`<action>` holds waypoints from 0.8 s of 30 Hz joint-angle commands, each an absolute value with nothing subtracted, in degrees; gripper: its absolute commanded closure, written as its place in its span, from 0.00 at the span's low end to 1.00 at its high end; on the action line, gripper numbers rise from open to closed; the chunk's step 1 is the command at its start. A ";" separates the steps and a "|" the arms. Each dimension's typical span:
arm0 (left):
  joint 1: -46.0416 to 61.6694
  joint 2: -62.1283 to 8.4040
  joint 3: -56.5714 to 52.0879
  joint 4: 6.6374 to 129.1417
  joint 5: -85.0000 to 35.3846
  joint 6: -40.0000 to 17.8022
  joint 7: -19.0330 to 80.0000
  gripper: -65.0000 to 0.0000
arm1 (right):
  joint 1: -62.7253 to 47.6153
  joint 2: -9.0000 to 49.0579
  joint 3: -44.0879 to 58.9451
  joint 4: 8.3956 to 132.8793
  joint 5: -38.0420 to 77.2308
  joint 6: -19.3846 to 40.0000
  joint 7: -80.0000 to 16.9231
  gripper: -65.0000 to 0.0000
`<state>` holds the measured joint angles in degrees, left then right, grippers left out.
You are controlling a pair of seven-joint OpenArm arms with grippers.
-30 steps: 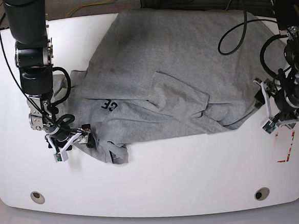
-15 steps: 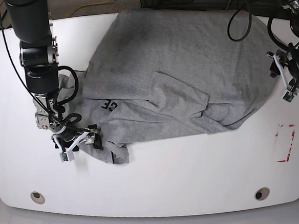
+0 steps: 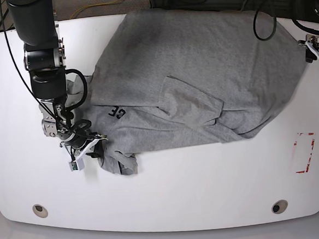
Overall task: Layout the t-shirt on the table in an organized manner, then fold the t-shirt properly
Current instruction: 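Raise the left gripper away while the right gripper holds the shirt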
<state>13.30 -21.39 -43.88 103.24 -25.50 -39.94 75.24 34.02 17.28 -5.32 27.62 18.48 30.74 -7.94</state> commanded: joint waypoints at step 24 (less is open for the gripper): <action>9.45 -20.97 -49.89 77.93 -27.65 -40.00 67.03 0.44 | 34.95 17.80 -5.32 28.09 18.51 31.08 -8.57 1.00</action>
